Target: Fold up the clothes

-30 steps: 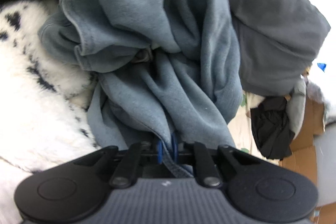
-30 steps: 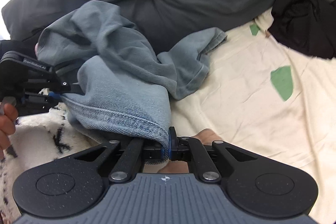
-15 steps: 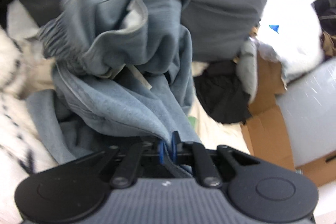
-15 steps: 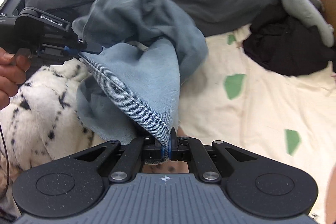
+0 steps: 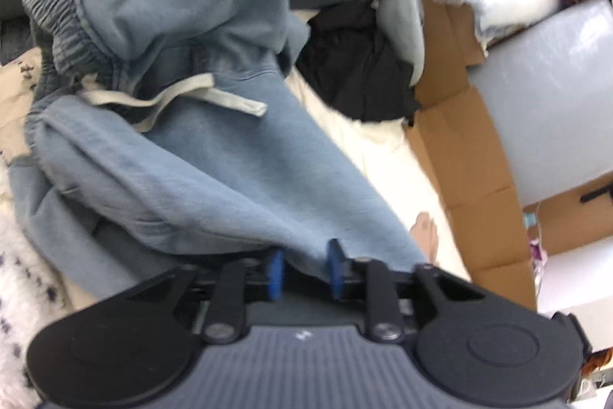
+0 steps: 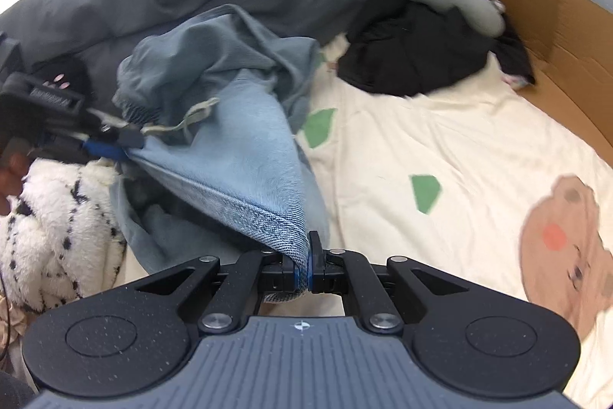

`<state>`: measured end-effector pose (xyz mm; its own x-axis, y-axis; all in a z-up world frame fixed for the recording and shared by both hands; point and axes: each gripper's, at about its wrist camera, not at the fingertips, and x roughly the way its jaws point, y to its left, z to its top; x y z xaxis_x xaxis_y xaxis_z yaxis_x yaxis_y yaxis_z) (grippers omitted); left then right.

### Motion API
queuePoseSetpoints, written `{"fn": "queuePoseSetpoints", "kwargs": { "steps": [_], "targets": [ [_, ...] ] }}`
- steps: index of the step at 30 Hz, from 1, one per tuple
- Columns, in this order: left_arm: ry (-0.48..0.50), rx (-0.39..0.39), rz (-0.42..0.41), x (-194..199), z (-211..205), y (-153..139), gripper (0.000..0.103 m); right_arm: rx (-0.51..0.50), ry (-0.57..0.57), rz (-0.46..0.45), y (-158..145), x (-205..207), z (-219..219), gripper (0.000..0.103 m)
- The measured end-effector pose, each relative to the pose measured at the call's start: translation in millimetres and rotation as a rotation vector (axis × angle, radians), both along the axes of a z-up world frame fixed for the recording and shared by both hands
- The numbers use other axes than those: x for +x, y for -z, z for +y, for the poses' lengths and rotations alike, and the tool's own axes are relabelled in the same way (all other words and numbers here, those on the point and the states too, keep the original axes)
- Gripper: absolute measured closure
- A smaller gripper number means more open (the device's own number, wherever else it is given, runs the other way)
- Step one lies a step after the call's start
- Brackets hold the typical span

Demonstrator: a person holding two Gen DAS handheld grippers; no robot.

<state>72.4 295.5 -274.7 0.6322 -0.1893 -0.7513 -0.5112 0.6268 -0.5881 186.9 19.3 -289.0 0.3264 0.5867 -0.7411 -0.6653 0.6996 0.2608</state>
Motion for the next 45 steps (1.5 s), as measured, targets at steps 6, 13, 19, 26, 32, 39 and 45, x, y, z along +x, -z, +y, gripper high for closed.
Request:
{"fn": "queuePoseSetpoints", "kwargs": {
  "steps": [6, 13, 19, 26, 32, 39, 45],
  "targets": [
    [-0.052, 0.069, 0.095, -31, 22, 7, 0.042, 0.001, 0.074, 0.029, 7, -1, -26, 0.102],
    [-0.186, 0.119, 0.208, -51, 50, 36, 0.035, -0.01, 0.162, 0.049, 3, 2, -63, 0.102],
    [-0.188, 0.053, 0.235, -41, 49, 70, 0.029, -0.04, 0.203, 0.022, -23, 5, -88, 0.102],
    [-0.173, -0.018, 0.228, -32, 40, 100, 0.019, -0.057, 0.264, 0.035, -27, 18, -111, 0.102],
    [-0.172, -0.071, 0.189, -31, 39, 118, 0.019, -0.002, 0.336, 0.082, 3, 24, -122, 0.097],
    [-0.171, -0.063, 0.144, -34, 39, 123, 0.039, 0.062, 0.426, 0.136, 43, 1, -133, 0.057],
    [-0.155, 0.016, 0.135, -31, 48, 95, 0.048, 0.107, 0.52, 0.198, 79, -15, -144, 0.053]
  ]
}}
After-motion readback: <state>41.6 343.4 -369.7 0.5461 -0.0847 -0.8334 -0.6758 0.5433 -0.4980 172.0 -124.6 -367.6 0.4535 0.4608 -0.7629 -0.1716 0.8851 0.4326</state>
